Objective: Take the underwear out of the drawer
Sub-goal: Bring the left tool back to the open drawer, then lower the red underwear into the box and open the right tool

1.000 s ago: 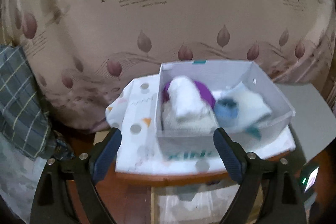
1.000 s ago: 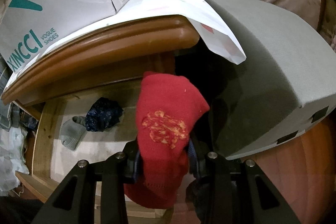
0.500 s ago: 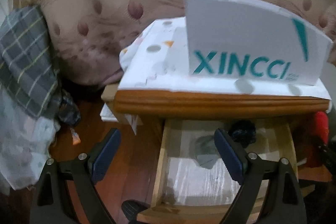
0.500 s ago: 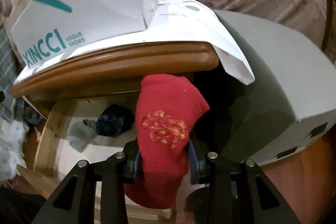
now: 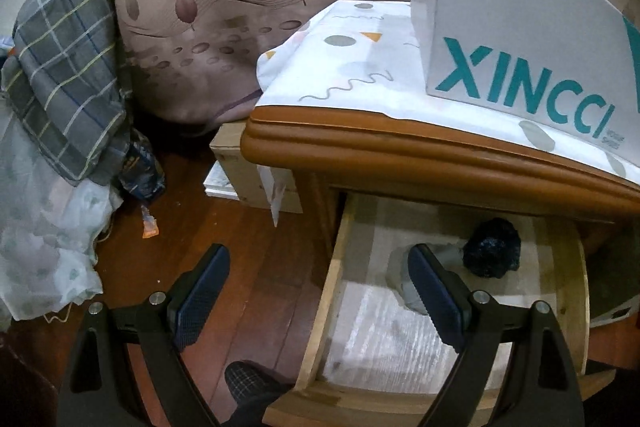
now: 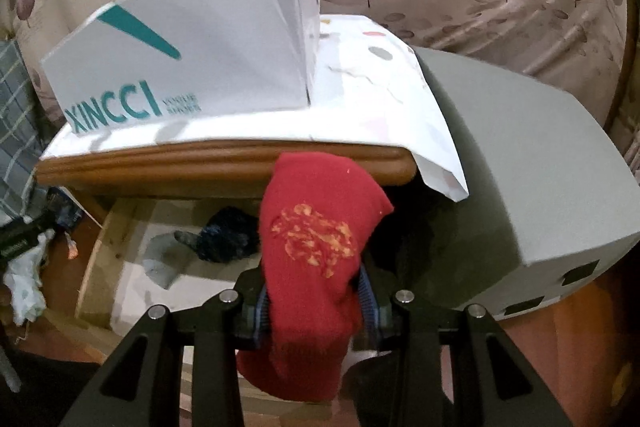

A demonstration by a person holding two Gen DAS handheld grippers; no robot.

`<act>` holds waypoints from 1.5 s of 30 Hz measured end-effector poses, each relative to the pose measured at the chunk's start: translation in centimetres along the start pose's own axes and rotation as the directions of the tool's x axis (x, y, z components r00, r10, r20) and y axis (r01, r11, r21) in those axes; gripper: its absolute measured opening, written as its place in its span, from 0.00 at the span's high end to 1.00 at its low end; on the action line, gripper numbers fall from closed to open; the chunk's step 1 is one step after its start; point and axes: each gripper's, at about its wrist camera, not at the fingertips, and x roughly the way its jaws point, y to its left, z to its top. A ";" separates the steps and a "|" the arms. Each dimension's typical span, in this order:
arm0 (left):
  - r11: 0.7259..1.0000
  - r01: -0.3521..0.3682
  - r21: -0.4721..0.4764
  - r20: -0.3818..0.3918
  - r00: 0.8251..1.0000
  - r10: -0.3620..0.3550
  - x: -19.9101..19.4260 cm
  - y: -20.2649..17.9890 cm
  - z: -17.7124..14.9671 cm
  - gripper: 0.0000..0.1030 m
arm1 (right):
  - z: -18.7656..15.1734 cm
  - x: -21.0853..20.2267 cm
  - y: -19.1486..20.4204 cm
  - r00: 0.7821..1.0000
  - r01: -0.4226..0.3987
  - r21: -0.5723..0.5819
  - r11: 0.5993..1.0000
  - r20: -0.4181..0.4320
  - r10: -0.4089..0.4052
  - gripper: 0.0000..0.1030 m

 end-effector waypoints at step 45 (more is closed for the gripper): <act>0.981 0.034 -0.193 -0.095 0.994 -0.054 1.9 3.7 0.3 0.14 | 23.6 -3.3 8.0 0.988 -0.046 -0.241 0.970 0.129 0.079 0.64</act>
